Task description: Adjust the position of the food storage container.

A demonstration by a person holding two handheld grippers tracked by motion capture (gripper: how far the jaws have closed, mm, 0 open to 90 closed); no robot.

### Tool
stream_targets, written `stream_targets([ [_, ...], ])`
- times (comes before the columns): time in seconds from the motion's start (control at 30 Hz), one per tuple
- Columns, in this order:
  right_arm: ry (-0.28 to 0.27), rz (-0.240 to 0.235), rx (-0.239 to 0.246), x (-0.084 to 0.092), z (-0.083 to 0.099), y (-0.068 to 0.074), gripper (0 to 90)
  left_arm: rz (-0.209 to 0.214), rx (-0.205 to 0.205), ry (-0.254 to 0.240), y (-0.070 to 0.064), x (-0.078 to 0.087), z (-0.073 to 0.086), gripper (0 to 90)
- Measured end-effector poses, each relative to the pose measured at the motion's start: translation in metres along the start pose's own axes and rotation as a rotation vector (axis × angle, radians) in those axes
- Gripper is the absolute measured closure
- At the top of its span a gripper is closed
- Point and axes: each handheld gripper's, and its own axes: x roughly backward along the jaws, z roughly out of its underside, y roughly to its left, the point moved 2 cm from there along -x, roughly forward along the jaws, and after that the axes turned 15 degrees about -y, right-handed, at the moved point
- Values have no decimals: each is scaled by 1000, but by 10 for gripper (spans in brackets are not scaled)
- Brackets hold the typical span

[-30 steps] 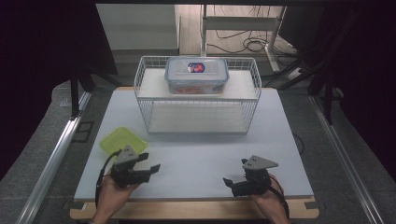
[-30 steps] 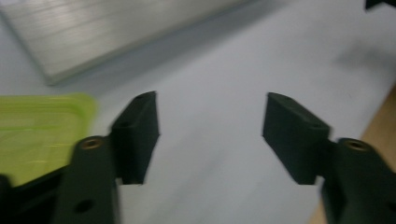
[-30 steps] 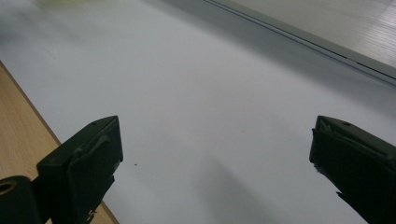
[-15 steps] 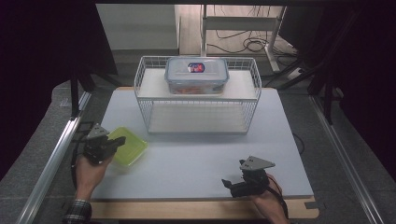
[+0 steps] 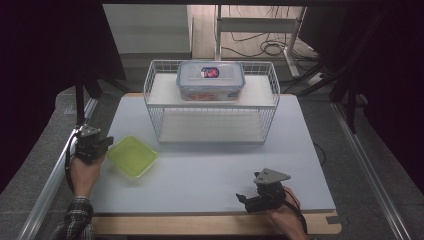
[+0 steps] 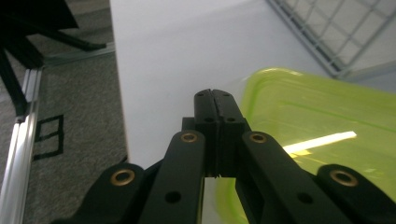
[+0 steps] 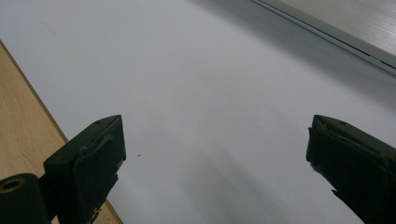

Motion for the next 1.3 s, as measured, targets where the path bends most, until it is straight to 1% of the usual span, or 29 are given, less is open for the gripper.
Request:
stream_targets([
  [0.1, 1, -2, 0, 0, 0, 0, 49, -6, -7, 18, 0, -3, 4, 897],
  [0.13, 2, -3, 2, 0, 0, 0, 50, -21, -20, 26, -1, -4, 6, 897],
  [0.17, 2, -3, 2, 0, 0, 0, 50, -15, -7, 22, -1, -3, 5, 897],
  [0.23, 3, -3, 4, 0, 1, 0, 50, -9, -6, 21, -1, -2, 5, 897],
  [0.33, 8, -5, 11, -1, 1, 1, 50, 8, 9, 14, -7, 3, 4, 897],
  [0.4, 8, -6, 11, -1, 1, 1, 51, 11, 3, 16, -9, 4, 4, 897],
  [0.43, 10, -7, 13, -1, 1, 1, 51, -12, -32, 28, -12, 4, 3, 897],
  [0.47, 10, -7, 13, -1, 1, 1, 51, -12, -32, 28, -12, 4, 3, 897],
  [0.5, 10, -7, 14, -1, 1, 1, 51, -40, -35, 40, -9, 0, 5, 897],
  [0.53, 12, -7, 13, -1, 2, 2, 51, -40, -35, 40, -9, 0, 5, 897],
  [0.57, 14, -9, 14, -1, 2, 2, 51, -31, -15, 54, -5, -2, 8, 897],
  [0.6, 16, -8, 16, -1, 2, 2, 51, -29, -18, 63, -5, -3, 9, 897],
  [0.7, 15, -9, 17, -1, 2, 2, 51, 12, -15, 74, -8, -1, 11, 897],
  [0.77, 18, -8, 14, -2, 2, 2, 51, 35, -10, 74, -13, 1, 11, 897],
  [0.8, 18, -8, 14, -2, 2, 2, 51, 35, -10, 74, -13, 1, 11, 897],
  [0.83, 18, -7, 14, -1, 2, 2, 51, 63, -8, 80, -20, 2, 11, 897],
  [0.87, 18, -7, 14, -1, 2, 2, 51, 63, -8, 80, -20, 2, 11, 897],
  [0.9, 15, -8, 18, -1, 2, 2, 51, 88, -8, 88, -28, 3, 11, 897],
  [0.93, 15, -8, 18, -1, 2, 2, 51, 88, -8, 88, -28, 3, 11, 897],
  [0.97, 15, -9, 17, 0, 2, 2, 51, 113, -11, 96, -38, 4, 11, 897],
  [1.0, 16, -9, 16, 0, 2, 2, 51, 113, -11, 96, -38, 4, 11, 897],
  [1.03, 16, -10, 16, 0, 2, 2, 51, 127, -17, 93, -49, 7, 12, 897],
  [1.07, 16, -10, 16, 0, 2, 2, 51, 127, -17, 93, -49, 7, 12, 897],
  [1.1, 18, -10, 17, 0, 2, 1, 51, 148, -6, 89, -60, 8, 14, 897],
  [1.13, 19, -11, 17, 0, 2, 1, 51, 148, -6, 89, -60, 8, 14, 897],
  [1.17, 20, -11, 14, 0, 2, 2, 51, 170, -13, 92, -73, 9, 14, 897],
  [1.2, 22, -10, 14, -1, 3, 1, 51, 177, -19, 94, -79, 10, 14, 896],
  [1.27, 24, -11, 15, -1, 3, 1, 51, 197, -32, 98, -91, 11, 14, 896],
  [1.3, 24, -11, 15, -1, 3, 1, 51, 197, -32, 98, -91, 11, 14, 896],
])
